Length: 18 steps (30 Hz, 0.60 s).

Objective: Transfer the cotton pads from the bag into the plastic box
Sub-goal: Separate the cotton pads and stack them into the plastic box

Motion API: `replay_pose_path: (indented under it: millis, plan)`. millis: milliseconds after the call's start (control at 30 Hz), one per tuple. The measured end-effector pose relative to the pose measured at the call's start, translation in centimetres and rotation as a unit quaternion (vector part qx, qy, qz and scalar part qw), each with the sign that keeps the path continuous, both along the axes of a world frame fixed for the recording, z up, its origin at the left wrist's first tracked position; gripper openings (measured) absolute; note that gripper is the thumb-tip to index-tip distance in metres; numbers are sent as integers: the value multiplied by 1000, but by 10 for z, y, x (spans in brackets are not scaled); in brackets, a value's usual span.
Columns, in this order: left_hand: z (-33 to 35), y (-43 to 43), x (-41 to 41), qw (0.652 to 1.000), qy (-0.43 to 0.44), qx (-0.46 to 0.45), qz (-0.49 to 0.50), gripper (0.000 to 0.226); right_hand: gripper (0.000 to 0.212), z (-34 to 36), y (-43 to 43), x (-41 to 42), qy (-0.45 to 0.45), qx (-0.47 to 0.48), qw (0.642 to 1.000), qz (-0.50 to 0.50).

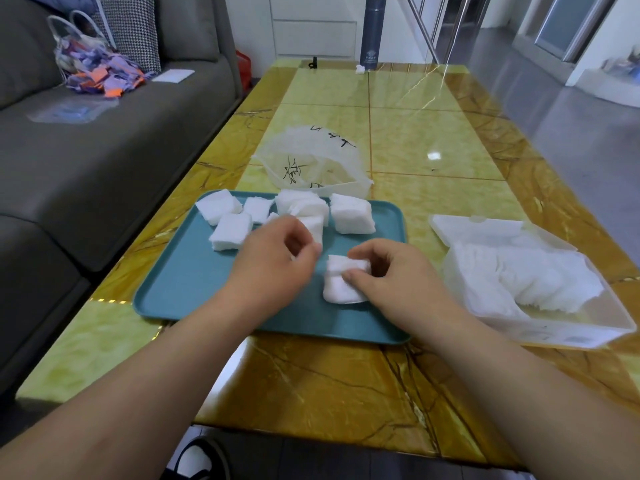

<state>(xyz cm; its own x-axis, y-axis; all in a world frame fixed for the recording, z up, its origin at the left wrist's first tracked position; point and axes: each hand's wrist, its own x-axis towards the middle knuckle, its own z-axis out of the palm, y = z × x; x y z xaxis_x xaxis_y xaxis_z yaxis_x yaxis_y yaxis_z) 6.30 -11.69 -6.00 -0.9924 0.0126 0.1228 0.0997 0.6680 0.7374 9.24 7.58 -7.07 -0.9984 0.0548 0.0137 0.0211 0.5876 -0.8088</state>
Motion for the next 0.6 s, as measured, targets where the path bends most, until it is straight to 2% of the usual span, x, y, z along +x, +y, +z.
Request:
replay_pose_path:
  millis: [67,100,167,200,267,367,500,600]
  plan:
    - [6,-12,-7,995,61,-20,78,15,37,1,-1,0,-1,-12,1000,-9]
    - [8,-17,-10,993,61,-25,98,25,43,1,-2,0,-4,-17,1000,-10]
    - [7,-26,-16,995,15,-24,98,48,49,2,-4,0,-11,-27,999,-14]
    - [5,-29,-18,996,-14,-10,92,52,49,2,-5,0,-14,-32,999,-18]
    - [0,-33,-20,995,-47,22,82,41,37,2,-5,-1,-17,-52,998,-26]
    - [-1,-38,-19,996,-29,7,87,13,17,0,-3,-2,-24,-93,995,-40]
    - [9,-44,-8,998,13,-6,67,8,19,-2,0,-4,-32,-130,989,-62]
    - [14,-47,-2,998,8,14,62,8,18,0,1,-4,-35,-148,986,-70]
